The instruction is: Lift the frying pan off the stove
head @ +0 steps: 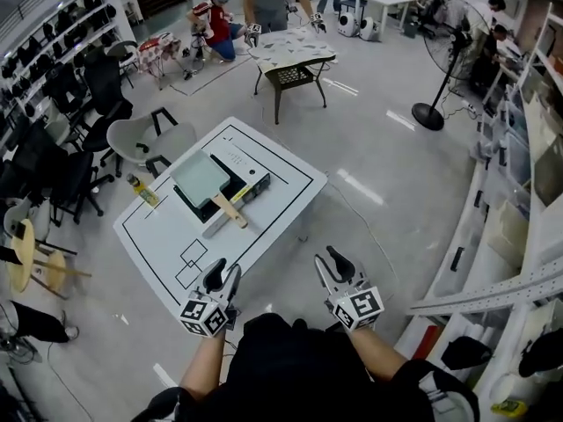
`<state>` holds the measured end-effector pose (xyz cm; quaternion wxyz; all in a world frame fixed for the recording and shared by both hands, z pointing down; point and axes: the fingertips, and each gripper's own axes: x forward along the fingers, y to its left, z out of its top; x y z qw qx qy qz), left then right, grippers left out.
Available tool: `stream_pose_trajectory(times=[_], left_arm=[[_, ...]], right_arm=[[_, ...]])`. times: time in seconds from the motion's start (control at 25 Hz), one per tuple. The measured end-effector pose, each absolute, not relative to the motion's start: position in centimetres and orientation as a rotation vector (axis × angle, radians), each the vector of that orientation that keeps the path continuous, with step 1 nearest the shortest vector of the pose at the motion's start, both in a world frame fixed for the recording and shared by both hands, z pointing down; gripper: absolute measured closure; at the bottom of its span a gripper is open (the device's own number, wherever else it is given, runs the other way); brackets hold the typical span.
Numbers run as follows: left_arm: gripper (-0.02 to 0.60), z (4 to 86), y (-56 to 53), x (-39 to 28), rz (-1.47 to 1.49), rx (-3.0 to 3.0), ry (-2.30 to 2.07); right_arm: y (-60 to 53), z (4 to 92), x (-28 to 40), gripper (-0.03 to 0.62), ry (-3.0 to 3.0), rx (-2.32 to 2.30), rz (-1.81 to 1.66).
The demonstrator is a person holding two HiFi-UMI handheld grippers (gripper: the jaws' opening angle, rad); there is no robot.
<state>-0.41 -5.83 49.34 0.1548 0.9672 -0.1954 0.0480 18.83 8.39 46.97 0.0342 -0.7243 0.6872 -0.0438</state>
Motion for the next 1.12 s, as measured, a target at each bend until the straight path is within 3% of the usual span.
stream_pose_trajectory(times=[0.48,1.12], left_arm=[[0.402,50.6,-10.8,0.0,0.062,2.571,-0.643],[0.38,55.4,-19.2,3.7,-0.009,2.267,-0.377]], right_arm=[[1.0,48.7,19.6,0.447,2.314,-1.9,-0.299],[-11.5,51.2,18.5,0.437,2.436,-1.122,-0.97]])
